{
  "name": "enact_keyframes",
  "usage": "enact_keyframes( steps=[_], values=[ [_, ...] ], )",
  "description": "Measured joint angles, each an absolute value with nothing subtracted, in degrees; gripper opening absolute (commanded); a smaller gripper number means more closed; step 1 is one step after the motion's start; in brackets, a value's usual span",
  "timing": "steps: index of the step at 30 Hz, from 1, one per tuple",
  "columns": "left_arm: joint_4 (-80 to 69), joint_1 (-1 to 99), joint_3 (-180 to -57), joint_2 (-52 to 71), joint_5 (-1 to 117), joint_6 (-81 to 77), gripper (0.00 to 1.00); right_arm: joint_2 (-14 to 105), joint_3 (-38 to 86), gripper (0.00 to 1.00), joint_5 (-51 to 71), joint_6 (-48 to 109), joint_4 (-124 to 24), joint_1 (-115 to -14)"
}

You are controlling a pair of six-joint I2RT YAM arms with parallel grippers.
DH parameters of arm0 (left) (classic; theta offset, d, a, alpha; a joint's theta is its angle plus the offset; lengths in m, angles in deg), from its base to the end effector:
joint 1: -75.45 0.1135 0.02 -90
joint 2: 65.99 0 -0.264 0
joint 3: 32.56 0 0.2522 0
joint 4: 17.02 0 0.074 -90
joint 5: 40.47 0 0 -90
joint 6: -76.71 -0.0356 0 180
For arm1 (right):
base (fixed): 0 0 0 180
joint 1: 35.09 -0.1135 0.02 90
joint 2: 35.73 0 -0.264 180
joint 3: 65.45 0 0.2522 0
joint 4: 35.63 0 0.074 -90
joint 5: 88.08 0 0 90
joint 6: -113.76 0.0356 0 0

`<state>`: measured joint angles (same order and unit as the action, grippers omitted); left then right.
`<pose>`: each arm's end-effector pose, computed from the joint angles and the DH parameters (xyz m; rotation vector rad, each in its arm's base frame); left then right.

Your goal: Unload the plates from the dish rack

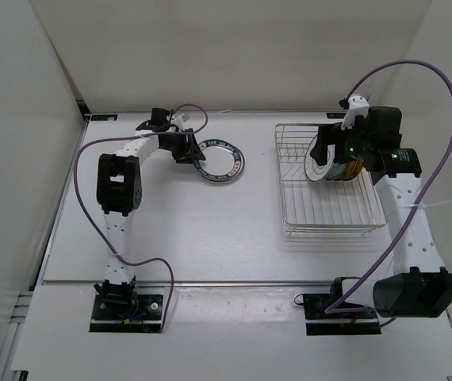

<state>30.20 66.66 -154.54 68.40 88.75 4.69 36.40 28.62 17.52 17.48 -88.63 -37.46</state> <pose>0.4930 -0.0990 0.1603 0.0422 2.6018 -1.0605 0.2651 0.0206 0.4031 -0.3196 2.0759 0.2463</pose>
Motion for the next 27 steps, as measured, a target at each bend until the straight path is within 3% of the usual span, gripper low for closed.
enact_keyframes(
  steps=[13,21,22,23,27],
  values=[
    [43.55,61.48,-158.17,66.24,76.56,-4.25,0.91,36.25,28.6,0.97,17.47,17.54,-88.63,-37.46],
    [48.6,61.24,-160.36,62.96,69.39,-7.22,0.93,35.88,28.07,0.97,15.46,17.37,-87.98,-37.49],
    [49.02,61.32,-160.29,61.95,67.86,-7.86,0.94,35.97,27.81,0.95,14.09,17.26,-87.78,-37.51],
    [49.34,61.39,-160.2,60.86,66.64,-8.34,1.0,36.32,27.57,0.94,12.6,16.86,-87.43,-37.51],
    [48.78,61.37,-155.85,51.53,59.07,-11.07,1.0,40.49,27.85,0.86,7.53,15.38,-85.86,-37.42]
  ],
)
